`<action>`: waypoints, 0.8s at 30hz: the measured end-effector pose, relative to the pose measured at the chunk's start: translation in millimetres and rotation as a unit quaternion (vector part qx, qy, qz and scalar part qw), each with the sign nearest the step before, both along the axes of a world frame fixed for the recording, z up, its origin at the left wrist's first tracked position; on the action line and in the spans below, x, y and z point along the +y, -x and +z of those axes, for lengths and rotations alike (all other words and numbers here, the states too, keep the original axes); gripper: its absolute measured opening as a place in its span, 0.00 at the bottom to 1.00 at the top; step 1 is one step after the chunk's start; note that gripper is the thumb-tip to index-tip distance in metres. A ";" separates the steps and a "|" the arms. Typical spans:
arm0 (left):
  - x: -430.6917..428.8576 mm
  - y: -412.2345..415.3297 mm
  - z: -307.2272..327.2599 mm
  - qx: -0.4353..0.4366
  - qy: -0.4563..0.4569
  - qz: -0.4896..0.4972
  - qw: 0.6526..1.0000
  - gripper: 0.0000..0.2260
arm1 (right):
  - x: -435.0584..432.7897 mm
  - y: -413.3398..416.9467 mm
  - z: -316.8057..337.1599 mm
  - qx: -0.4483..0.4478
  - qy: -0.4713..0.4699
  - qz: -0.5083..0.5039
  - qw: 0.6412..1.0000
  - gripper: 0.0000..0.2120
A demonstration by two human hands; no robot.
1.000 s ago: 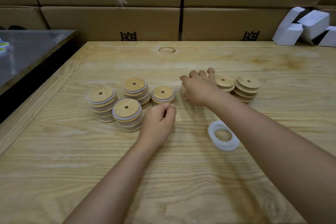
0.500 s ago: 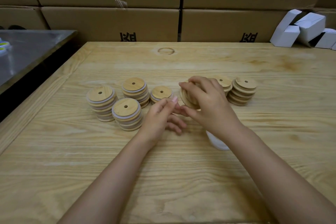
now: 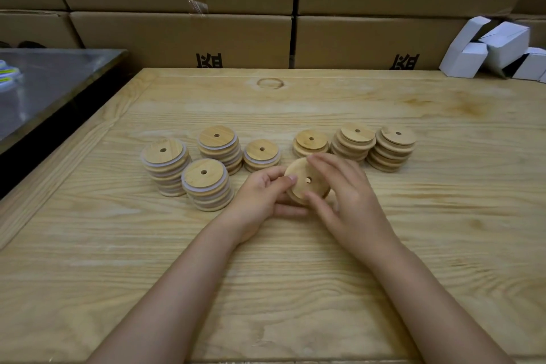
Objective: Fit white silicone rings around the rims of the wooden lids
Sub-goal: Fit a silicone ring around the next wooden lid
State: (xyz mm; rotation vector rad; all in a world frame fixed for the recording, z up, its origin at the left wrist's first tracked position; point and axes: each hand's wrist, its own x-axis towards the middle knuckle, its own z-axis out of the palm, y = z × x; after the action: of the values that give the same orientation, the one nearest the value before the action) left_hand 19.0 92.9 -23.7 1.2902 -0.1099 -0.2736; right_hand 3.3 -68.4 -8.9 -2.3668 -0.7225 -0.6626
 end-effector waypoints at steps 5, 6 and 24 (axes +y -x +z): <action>-0.7 -1.6 0.8 0.027 0.021 0.041 0.999 0.08 | -25.0 -7.7 4.6 0.077 0.012 -0.096 0.992 0.14; -1.3 -2.0 0.9 0.031 0.020 0.048 0.998 0.08 | -30.0 -8.6 5.1 0.108 0.051 -0.110 0.987 0.15; -4.5 -3.4 0.3 0.032 0.005 0.069 0.997 0.12 | -45.7 -8.9 14.3 0.058 0.187 -0.081 0.977 0.06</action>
State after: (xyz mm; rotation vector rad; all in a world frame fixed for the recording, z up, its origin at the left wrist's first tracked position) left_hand 22.4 88.4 -23.4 1.2705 0.0323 -0.1960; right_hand 12.2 -114.0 5.4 -2.8078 -0.6547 -0.4805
